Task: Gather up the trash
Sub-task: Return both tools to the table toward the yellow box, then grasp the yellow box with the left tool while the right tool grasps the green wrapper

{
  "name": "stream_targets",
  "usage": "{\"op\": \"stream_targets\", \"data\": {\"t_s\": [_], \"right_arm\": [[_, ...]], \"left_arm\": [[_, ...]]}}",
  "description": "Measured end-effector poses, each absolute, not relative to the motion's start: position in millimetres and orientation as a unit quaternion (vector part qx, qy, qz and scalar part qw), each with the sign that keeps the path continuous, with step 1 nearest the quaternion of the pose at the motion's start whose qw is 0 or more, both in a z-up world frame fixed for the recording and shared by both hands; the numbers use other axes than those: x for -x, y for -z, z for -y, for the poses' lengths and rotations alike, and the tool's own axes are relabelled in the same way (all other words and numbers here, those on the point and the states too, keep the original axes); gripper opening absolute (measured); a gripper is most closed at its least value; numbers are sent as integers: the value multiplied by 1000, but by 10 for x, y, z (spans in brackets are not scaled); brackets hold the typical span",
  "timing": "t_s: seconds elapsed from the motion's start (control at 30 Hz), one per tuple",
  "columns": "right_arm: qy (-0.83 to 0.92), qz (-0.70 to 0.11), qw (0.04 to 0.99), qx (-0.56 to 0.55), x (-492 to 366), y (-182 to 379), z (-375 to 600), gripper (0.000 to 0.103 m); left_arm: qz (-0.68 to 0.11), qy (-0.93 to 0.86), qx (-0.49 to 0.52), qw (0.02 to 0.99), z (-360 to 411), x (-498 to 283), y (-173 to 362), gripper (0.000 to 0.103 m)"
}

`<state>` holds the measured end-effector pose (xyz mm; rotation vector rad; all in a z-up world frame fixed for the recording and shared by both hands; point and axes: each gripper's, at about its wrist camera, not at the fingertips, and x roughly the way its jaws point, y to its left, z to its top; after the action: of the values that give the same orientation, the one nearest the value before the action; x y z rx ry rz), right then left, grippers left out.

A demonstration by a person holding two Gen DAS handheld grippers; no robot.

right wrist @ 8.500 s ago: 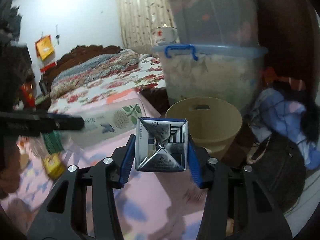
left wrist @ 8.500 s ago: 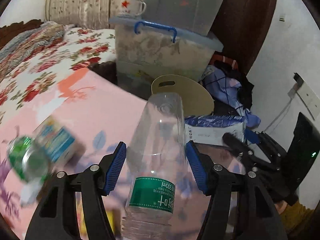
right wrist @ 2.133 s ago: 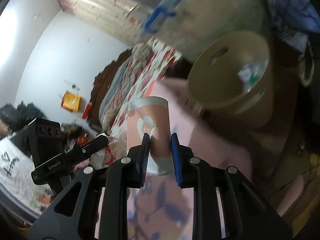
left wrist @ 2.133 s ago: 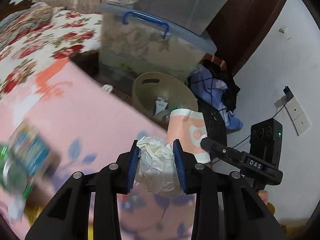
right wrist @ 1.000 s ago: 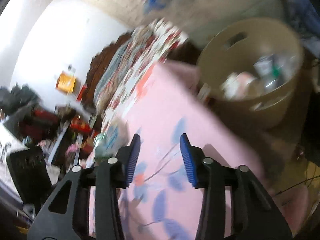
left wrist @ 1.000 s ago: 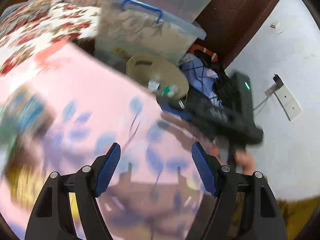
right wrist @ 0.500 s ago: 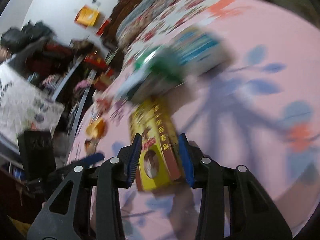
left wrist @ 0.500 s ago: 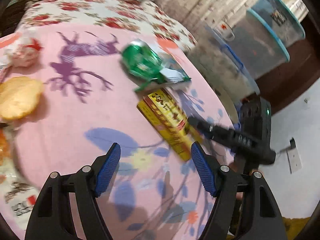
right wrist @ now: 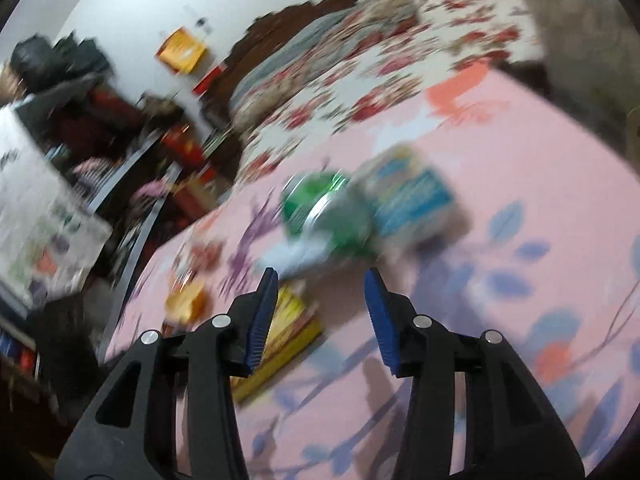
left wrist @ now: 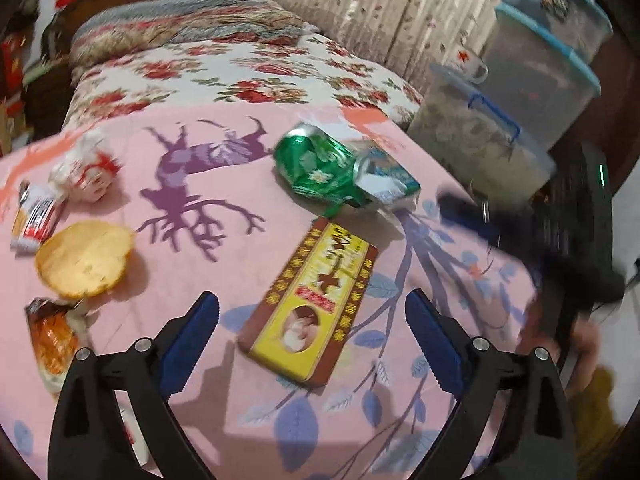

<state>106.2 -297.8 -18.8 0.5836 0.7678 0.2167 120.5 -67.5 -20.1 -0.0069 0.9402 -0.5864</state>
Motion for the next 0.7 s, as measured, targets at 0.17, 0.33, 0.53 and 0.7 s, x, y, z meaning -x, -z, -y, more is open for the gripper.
{"op": "stream_targets", "data": {"t_s": [0.17, 0.33, 0.53, 0.7], "right_arm": [[-105, -382, 878, -268, -1476, 168, 3054, 46], [-138, -410, 861, -270, -1288, 396, 2885, 44], [-166, -403, 834, -339, -753, 587, 2913, 46], [-124, -392, 832, -372, -690, 649, 3157, 46]], "left_arm": [[-456, 238, -82, 854, 987, -1253, 426, 94], [-476, 224, -88, 846, 848, -1287, 557, 73], [-479, 199, -70, 852, 472, -1208, 506, 73], [-472, 199, -22, 859, 297, -1187, 365, 72]]}}
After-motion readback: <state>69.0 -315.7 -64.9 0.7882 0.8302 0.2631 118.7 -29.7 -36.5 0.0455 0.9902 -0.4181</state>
